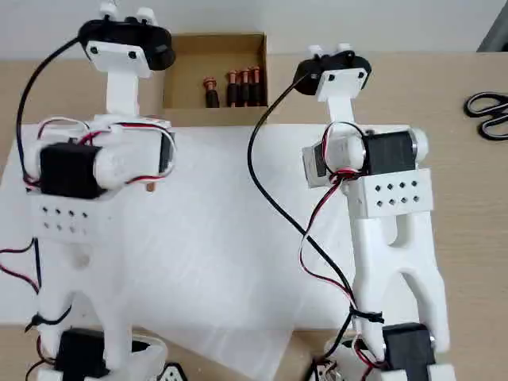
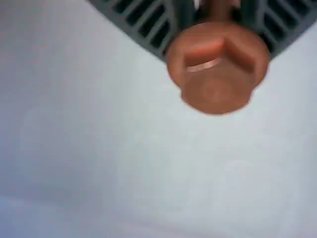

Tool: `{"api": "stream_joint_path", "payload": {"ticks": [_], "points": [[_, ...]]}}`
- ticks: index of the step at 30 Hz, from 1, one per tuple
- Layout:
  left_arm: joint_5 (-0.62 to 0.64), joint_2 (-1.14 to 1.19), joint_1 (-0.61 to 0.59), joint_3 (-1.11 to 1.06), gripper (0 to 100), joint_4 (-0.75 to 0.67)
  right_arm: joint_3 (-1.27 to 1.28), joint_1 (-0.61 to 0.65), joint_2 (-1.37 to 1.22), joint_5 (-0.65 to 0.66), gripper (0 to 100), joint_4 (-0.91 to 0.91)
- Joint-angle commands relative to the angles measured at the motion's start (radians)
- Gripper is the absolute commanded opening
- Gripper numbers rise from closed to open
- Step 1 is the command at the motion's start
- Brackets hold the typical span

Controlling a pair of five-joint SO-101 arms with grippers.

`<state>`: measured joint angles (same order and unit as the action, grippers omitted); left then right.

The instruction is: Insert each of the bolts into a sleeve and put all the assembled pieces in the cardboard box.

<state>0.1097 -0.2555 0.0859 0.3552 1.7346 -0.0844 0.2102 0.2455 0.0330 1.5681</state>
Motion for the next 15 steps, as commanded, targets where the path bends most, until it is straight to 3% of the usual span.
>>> {"api": "stream_joint_path", "payload": {"ticks": [1, 15], "points": [[0.064, -0.043, 0.037, 0.039, 1, 0.009, 0.078, 0.005, 0.085, 0.009, 0.3, -0.120], [0.198, -0.051, 0.043, -0.222, 1, -0.206, 0.655, 0.048, 0.367, 0.011, 0.3, -0.579]]}}
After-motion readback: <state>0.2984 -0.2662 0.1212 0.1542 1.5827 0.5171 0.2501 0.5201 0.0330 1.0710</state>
